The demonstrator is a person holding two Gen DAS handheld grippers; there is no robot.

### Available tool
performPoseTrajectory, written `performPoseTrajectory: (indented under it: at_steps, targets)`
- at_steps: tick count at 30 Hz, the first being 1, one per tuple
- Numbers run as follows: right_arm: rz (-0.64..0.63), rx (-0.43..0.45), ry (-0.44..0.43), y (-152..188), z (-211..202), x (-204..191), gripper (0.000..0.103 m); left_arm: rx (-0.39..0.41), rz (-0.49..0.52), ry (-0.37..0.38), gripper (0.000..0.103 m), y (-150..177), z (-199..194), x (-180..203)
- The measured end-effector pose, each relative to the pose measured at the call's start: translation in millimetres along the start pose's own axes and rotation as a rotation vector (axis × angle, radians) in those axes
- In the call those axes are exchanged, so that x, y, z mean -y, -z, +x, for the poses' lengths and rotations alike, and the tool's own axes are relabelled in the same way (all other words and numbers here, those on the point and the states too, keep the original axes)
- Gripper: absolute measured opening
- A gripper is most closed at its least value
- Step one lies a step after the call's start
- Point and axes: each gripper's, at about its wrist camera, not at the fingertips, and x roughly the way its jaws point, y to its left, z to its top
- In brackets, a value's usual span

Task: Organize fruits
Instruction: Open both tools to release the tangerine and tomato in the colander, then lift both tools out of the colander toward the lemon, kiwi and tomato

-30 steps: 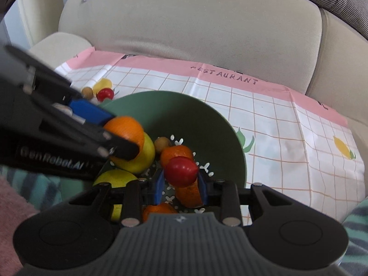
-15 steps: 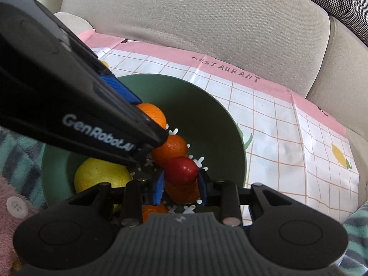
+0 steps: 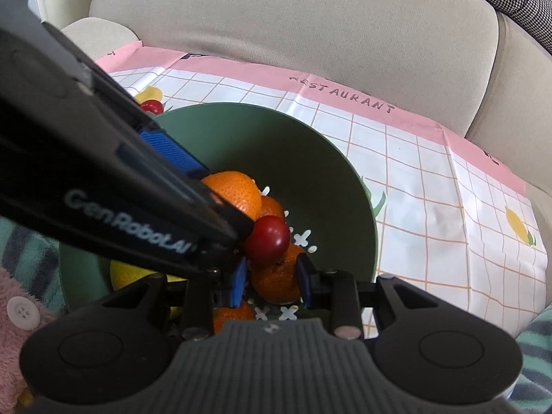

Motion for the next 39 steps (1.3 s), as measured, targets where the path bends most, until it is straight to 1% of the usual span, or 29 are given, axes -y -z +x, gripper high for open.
performPoseTrajectory:
  at_steps: [6, 8, 10, 12, 14, 18, 20, 21, 27, 30, 39]
  targets:
    - [-0.001, -0.008, 0.014, -1, 2, -6, 0.029, 0.020, -0.019, -0.004, 0.058, 4, -12, -4]
    - [-0.001, -0.006, 0.020, -2, 1, -8, 0.031, 0.030, -0.025, -0.006, 0.059, 6, -17, -6]
    - [-0.001, -0.003, 0.029, -3, -1, -10, 0.039, 0.040, -0.031, -0.014, 0.059, 9, -22, -8]
    - [-0.009, -0.011, 0.048, -3, 0, -13, 0.040, 0.049, -0.033, -0.027, 0.059, 12, -27, -10]
    - [-0.015, -0.015, 0.057, -4, 0, -15, 0.043, 0.057, -0.031, -0.045, 0.059, 15, -31, -11]
    - [-0.038, -0.014, 0.092, -6, -4, -23, 0.055, 0.082, -0.033, -0.070, 0.059, 19, -40, -14]
    - [-0.051, -0.012, 0.109, -8, -7, -28, 0.057, 0.092, -0.033, -0.076, 0.060, 20, -45, -15]
    - [-0.057, -0.011, 0.121, -8, -7, -30, 0.062, 0.096, -0.032, -0.080, 0.060, 21, -46, -16]
    - [-0.101, 0.002, 0.166, -10, -12, -44, 0.069, 0.114, -0.024, -0.125, 0.061, 26, -59, -20]
    - [-0.130, 0.010, 0.182, -10, -15, -53, 0.079, 0.126, -0.031, -0.137, 0.061, 29, -66, -26]
    - [-0.237, 0.036, 0.242, -7, -26, -63, 0.079, 0.199, -0.053, -0.164, 0.061, 31, -97, -35]
